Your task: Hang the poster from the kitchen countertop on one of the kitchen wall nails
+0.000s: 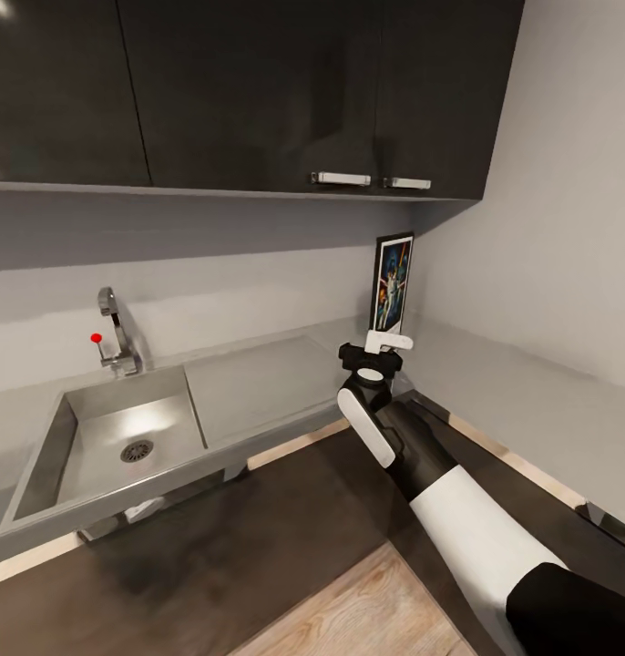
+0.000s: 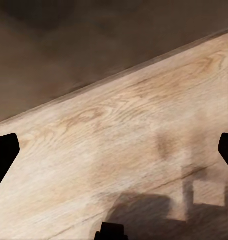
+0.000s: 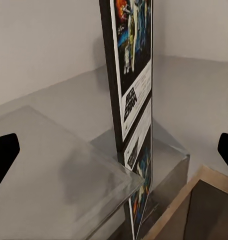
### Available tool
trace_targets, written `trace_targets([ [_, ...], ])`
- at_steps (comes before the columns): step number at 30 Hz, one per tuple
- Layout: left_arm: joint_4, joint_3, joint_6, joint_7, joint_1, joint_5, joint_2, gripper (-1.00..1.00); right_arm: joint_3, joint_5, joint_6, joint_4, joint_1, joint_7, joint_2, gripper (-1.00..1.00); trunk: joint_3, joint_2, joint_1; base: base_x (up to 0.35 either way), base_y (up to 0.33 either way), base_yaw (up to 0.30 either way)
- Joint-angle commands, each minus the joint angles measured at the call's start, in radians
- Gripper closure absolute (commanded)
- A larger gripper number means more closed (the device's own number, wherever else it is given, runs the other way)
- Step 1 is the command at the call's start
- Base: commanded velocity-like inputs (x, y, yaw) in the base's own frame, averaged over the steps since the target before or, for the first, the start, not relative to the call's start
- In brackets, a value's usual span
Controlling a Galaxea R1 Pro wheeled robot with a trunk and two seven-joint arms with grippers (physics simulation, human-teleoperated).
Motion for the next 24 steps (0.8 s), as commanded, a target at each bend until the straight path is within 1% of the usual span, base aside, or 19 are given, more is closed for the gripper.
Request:
trace_targets([
  [1,-0.001,0.005,-0.002,0.0,0.0,-0.011,-0.001,-1.0,0.002,-0.005,0.006,0.0,-0.001,-0.007,0.0,-1.0,-0.001,0.0,0.0,0.187,-0.069,0.0],
  [5,-0.001,0.005,-0.002,0.0,0.0,-0.011,-0.001,-1.0,0.002,-0.005,0.006,0.015,-0.001,-0.007,-0.001,-1.0,-0.001,0.0,0.0,0.217,-0.091,0.0],
  [9,0.0,0.005,-0.002,0.0,0.001,-0.011,-0.001,-1.0,0.002,-0.006,0.005,0.023,-0.001,-0.007,-0.001,-1.0,-0.001,0.0,0.0,0.121,-0.042,0.0],
  [11,0.0,0.005,-0.002,0.0,0.001,-0.011,-0.001,-1.0,0.002,-0.006,-0.007,0.026,-0.001,-0.007,-0.001,-1.0,-0.001,0.0,0.0,0.198,-0.013,0.0],
  [15,0.0,0.005,-0.002,0.0,0.0,-0.011,-0.001,-1.0,0.002,-0.005,-0.045,0.031,-0.001,-0.009,-0.002,-1.0,-0.001,0.0,0.0,0.26,-0.019,0.0],
  [24,0.0,0.006,-0.002,-0.001,0.0,-0.011,0.0,-1.0,0.002,-0.006,-0.062,0.059,-0.001,-0.007,-0.002,-1.0,-0.001,0.0,0.0,0.269,-0.042,0.0],
])
